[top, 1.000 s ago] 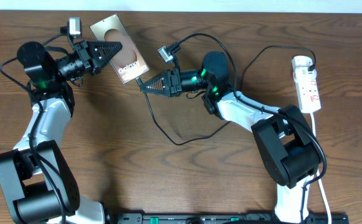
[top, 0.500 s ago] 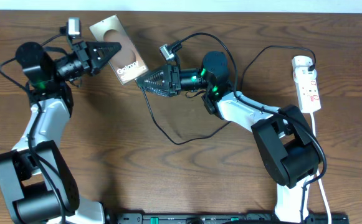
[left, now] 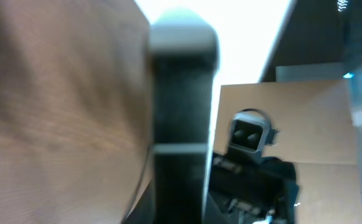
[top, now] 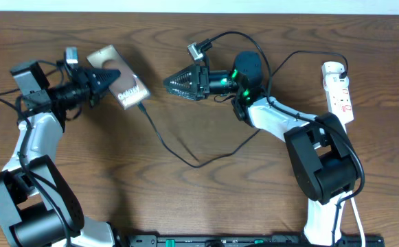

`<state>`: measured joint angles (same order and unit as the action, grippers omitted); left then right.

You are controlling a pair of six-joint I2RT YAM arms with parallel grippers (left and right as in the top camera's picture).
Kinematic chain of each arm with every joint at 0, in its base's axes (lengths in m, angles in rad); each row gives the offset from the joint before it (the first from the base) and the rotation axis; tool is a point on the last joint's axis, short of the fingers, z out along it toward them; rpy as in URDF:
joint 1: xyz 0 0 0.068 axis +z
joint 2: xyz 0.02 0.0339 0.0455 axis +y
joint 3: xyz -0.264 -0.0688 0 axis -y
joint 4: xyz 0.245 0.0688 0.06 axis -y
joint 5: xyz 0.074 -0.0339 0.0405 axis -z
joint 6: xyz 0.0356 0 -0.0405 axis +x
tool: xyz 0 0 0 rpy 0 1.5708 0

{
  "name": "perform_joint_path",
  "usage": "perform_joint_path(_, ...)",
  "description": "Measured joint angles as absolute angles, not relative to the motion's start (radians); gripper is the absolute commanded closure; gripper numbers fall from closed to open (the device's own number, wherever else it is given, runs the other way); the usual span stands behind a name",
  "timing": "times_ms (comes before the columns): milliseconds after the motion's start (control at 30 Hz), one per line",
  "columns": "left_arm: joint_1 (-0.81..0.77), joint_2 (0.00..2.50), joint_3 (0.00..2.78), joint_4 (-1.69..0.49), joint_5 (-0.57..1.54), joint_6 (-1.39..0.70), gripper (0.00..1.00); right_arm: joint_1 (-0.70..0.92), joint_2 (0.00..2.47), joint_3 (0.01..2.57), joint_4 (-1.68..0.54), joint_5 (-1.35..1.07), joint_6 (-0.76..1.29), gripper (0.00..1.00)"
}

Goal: Plug charger to phone and switch on socket
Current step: 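Lower the phone flat onto the table with the left gripper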

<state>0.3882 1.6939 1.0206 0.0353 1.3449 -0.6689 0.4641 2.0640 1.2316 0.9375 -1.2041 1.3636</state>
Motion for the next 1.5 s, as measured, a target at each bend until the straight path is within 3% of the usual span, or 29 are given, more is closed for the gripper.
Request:
perform_joint_path(200,0.388,1.694,1.019,-0.42,1.155,-0.284,0.93,0.454,2.064,1.233,0.814,-1.243,1.262,0.01)
perform_joint_path(467,0.381,1.694,1.019,-0.609,0.909,-0.092,0.93,0.454,2.064,1.234,0.694,-1.251,1.135,0.01)
perform_joint_path(733,0.354,1.694,0.931,-0.576,0.778,-0.048,0.93,0.454,2.064,1.234,0.677,-1.256,1.082,0.01)
perform_joint_path(1133,0.352,1.694,0.823,-0.516,0.776,-0.048,0.91,0.454,2.064,1.235,0.677,-1.265,1.067,0.01)
perform_joint_path(1233,0.352,1.694,0.823,-0.515,0.773,-0.047,0.83,0.454,2.064,1.235,0.677,-1.265,1.067,0.01)
perform_joint_path(1367,0.352,1.694,0.818,-0.513,0.771,-0.047,0.83,0.454,2.064,1.235,0.677,-1.265,1.067,0.01)
perform_joint_path(1500,0.352,1.694,0.815,-0.513,0.77,-0.047,0.67,0.454,2.064,1.235,0.677,-1.265,1.067,0.01)
